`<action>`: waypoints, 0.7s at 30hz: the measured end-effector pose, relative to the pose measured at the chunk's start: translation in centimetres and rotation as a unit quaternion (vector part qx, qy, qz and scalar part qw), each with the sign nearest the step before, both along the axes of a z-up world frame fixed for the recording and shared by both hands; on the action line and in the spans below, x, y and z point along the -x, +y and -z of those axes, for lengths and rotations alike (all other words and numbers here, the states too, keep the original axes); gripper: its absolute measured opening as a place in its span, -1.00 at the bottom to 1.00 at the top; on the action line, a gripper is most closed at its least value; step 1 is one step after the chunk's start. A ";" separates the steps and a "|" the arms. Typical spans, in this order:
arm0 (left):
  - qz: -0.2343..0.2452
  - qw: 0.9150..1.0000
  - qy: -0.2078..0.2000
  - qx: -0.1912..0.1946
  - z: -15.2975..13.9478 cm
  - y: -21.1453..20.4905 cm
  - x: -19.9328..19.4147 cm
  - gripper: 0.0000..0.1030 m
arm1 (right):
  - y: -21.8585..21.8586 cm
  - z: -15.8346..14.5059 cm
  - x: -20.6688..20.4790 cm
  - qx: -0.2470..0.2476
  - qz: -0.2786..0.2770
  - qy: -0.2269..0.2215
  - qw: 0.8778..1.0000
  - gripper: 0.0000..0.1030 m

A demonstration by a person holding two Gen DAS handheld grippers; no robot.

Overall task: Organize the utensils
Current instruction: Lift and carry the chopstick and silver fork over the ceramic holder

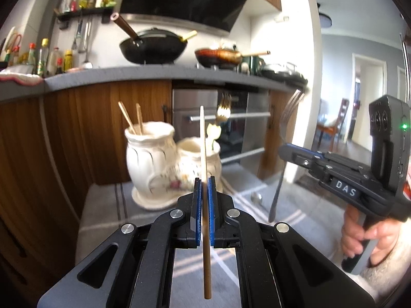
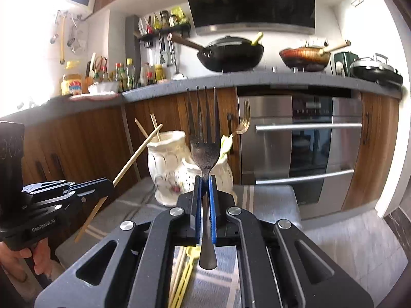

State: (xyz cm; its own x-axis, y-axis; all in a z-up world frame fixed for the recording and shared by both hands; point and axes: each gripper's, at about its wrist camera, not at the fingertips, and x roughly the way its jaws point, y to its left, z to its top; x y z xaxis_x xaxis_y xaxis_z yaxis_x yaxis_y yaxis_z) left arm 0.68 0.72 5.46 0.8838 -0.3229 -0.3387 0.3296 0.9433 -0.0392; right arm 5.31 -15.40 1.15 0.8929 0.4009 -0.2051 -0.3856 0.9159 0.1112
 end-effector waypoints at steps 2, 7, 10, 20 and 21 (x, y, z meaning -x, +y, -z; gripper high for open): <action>-0.003 1.000 -0.007 0.017 -0.7 0.7 -0.5 -0.90 | 0.1 -0.7 -0.5 -0.002 0.002 -0.008 1.000 -0.90; -0.013 0.998 -0.030 0.044 -2.2 2.4 -2.5 -0.90 | 0.1 -2.8 -2.9 -0.028 0.002 -0.018 0.999 -0.90; -0.021 0.996 -0.058 0.061 -3.4 3.5 -3.1 -0.90 | 0.2 -4.0 -4.4 -0.038 0.007 -0.033 0.999 -0.90; -0.032 0.979 -0.130 0.153 -5.9 8.1 -9.0 -0.90 | 1.0 -6.5 -9.6 -0.084 -0.011 -0.051 0.995 -0.90; -0.033 0.978 -0.131 0.157 -5.9 8.3 -9.7 -0.90 | 1.3 -6.5 -10.2 -0.084 -0.013 -0.052 0.995 -0.90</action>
